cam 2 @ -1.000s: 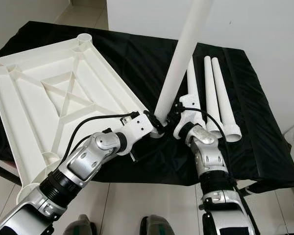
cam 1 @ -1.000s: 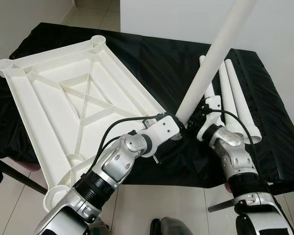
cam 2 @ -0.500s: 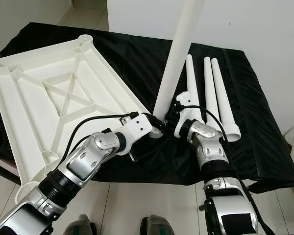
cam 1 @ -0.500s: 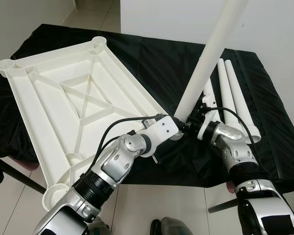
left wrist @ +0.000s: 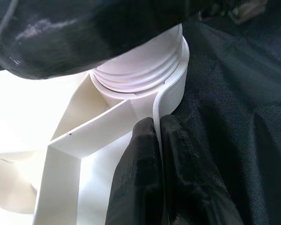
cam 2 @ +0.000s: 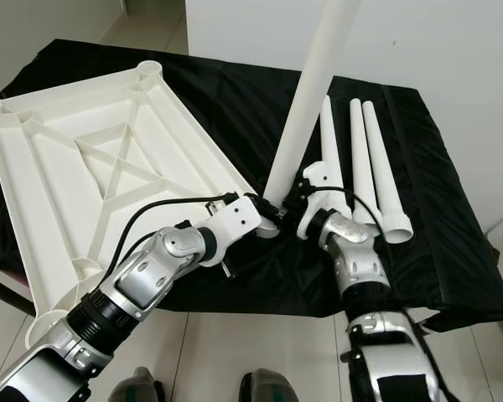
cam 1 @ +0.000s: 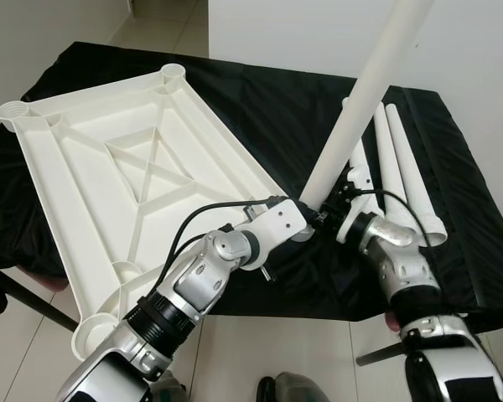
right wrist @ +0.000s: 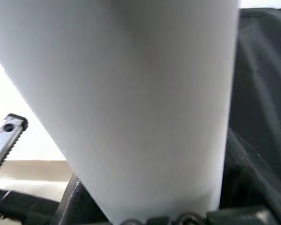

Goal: Building children table

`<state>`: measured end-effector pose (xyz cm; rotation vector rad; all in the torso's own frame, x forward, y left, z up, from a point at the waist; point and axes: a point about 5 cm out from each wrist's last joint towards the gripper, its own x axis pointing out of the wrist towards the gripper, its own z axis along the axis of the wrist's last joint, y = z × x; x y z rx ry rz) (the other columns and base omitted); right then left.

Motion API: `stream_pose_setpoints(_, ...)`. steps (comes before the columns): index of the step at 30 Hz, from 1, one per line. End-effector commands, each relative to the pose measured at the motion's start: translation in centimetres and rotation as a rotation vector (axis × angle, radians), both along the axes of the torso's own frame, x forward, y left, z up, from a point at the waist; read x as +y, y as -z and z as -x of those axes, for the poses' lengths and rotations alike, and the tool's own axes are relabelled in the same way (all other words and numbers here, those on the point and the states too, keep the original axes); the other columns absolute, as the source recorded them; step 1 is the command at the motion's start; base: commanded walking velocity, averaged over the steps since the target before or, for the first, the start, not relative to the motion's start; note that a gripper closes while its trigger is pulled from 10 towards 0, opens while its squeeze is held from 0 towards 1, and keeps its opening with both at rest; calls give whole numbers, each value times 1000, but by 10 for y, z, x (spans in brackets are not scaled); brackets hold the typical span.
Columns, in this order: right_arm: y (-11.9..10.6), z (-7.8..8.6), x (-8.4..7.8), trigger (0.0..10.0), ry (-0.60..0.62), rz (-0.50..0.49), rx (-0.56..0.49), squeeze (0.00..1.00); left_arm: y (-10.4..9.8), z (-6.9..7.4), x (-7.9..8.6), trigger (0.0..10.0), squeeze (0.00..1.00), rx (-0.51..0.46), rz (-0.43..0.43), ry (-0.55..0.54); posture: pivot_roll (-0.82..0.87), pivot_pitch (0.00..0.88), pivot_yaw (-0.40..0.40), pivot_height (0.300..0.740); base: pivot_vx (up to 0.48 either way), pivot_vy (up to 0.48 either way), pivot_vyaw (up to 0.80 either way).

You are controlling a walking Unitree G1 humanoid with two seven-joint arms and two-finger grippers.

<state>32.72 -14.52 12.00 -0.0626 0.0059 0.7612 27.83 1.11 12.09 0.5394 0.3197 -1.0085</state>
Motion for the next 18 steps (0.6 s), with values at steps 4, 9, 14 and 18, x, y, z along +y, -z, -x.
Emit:
stream_pose_setpoints(4, 21, 2, -2, 10000, 226, 15, 123, 0, 21, 10, 1, 10000, 0, 84, -63, 30, -54, 0, -57, 740, 0, 0, 0)
stream_pose_setpoints(9, 19, 3, 7, 10000, 544, -8, 87, 0, 21, 10, 1, 10000, 0, 83, -64, 36, -55, 1, -56, 740, 0, 0, 0)
stream_pose_setpoints(14, 20, 8, 10, 10000, 758, -48, 86, 0, 21, 12, 0, 10000, 0, 84, -66, 41, -50, 9, -52, 740, 0, 0, 0)
stream_pose_setpoints(18, 19, 11, 21, 10000, 715, -44, 92, 0, 21, 11, 0, 10000, 0, 84, -67, 41, -53, 12, -50, 740, 0, 0, 0)
